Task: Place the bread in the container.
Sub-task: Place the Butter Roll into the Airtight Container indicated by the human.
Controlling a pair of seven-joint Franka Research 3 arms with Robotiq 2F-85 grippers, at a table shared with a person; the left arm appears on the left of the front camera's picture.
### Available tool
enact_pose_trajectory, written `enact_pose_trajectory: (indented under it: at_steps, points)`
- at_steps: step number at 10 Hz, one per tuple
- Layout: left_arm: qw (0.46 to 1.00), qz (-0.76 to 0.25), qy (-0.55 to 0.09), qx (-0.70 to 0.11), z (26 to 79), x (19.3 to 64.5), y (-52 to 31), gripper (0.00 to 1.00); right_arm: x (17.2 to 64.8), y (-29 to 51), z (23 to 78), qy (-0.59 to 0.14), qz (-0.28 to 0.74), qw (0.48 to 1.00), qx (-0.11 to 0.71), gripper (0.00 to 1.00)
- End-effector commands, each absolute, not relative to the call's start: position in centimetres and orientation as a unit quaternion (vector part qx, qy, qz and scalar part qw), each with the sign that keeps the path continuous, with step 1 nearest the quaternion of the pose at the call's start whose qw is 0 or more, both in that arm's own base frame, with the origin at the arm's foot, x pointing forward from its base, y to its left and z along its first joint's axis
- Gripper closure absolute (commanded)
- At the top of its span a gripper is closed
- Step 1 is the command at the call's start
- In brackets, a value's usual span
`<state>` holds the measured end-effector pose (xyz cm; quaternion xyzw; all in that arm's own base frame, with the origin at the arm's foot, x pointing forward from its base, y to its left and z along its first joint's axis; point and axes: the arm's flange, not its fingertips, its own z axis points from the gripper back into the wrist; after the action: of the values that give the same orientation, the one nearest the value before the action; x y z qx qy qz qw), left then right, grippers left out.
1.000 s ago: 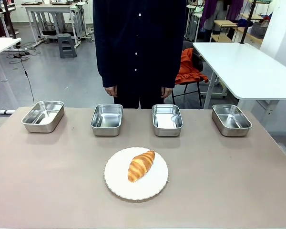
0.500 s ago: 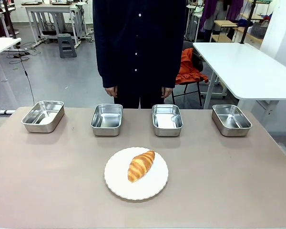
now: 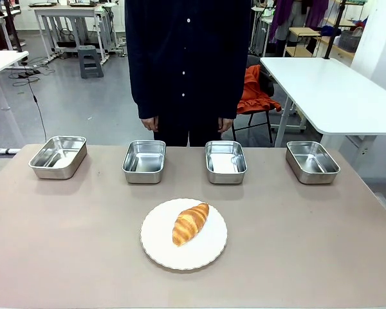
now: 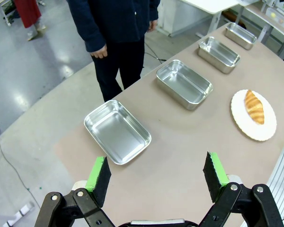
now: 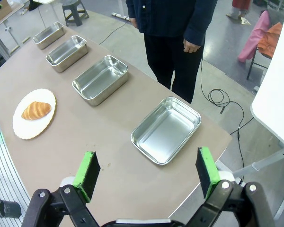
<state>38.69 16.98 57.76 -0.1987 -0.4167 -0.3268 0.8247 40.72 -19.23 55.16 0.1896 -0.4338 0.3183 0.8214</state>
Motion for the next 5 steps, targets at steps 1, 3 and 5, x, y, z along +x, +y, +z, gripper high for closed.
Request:
enact_pose_trajectory:
  at_steps: [1,3,5]
  points:
    - [0.823,-0.328,-0.418,-0.203,57.89,38.56,17.2,0.0,40.95,-19.24,55.2,-0.443,0.319,0.815,0.192,0.0]
    - [0.823,-0.328,-0.418,-0.203,57.89,38.56,17.2,0.0,40.95,-19.24,55.2,-0.443,0.319,0.815,0.192,0.0]
    - [0.823,-0.328,-0.418,-0.203,57.89,38.56,17.2,0.0,40.95,-19.24,55.2,-0.443,0.319,0.815,0.192,0.0]
